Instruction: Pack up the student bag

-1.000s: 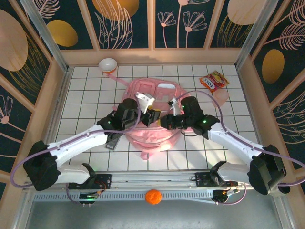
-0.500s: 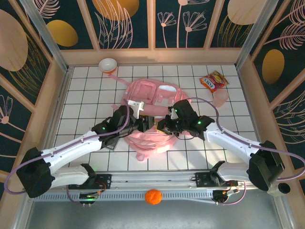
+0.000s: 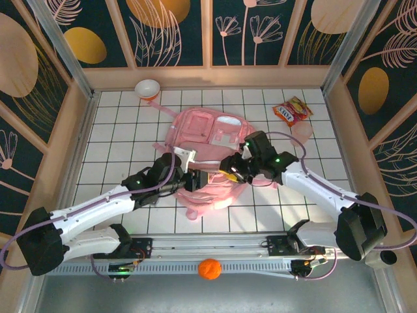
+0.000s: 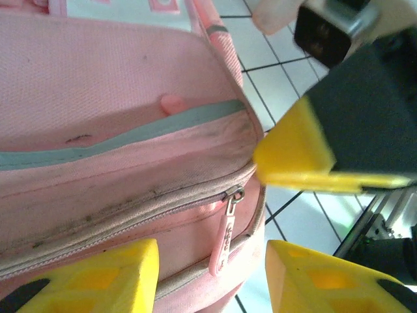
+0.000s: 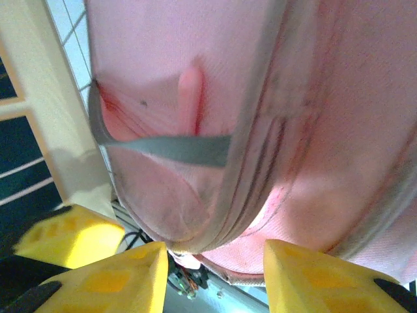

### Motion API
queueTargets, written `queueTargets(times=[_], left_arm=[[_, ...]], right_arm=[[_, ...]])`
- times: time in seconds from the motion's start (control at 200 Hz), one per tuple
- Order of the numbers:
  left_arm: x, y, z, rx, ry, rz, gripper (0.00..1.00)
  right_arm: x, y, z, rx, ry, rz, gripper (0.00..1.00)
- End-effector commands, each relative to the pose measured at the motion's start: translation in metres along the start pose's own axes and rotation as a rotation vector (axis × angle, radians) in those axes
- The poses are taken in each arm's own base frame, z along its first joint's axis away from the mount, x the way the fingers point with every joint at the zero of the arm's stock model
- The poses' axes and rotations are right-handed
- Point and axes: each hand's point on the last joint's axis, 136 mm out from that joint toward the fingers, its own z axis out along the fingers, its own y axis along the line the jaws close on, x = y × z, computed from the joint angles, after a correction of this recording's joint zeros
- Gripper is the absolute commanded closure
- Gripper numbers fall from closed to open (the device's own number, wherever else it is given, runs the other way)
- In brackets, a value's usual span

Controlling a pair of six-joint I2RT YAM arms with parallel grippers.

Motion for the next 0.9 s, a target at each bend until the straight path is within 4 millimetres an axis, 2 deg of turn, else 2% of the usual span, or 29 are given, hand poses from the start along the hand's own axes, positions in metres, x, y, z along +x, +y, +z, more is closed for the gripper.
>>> queueTargets(times=[0.0,0.155,0.375,0.465,0.55,0.646,0.761,0.896], left_arm=[[0.006,-0.007,0.005,0.005,0.046,0.002,0.54],[0.013,-0.017,0.017,-0.003,0.083,0.011,0.54],[0.019,-0.007,0.029,-0.084,0.094,-0.009,0.54],[0.017,-0.005,0.032,-0.101,0.084,-0.008,0.60],[0.019,-0.001,0.037,-0.128,0.091,-0.005,0.74],[0.021,0.002,0.039,-0.138,0.096,0.002,0.85],[0.020,-0.002,0.039,-0.111,0.093,0.021,1.00],[0.019,-0.010,0.039,-0.063,0.085,0.025,1.00]], right_arm=[[-0.007,0.014,-0.019,-0.047,-0.021,-0.012,0.56],[-0.013,0.015,-0.015,-0.057,-0.023,0.001,0.54],[-0.013,0.011,-0.010,-0.049,-0.015,0.011,0.53],[-0.012,0.009,-0.009,-0.045,-0.013,0.017,0.53],[-0.011,0.004,-0.007,-0.021,-0.012,0.027,0.53],[-0.007,0.000,-0.005,0.004,-0.004,0.035,0.52],[-0.002,0.000,0.004,0.000,0.006,0.051,0.49],[-0.004,-0.007,0.016,0.015,0.017,0.082,0.48]])
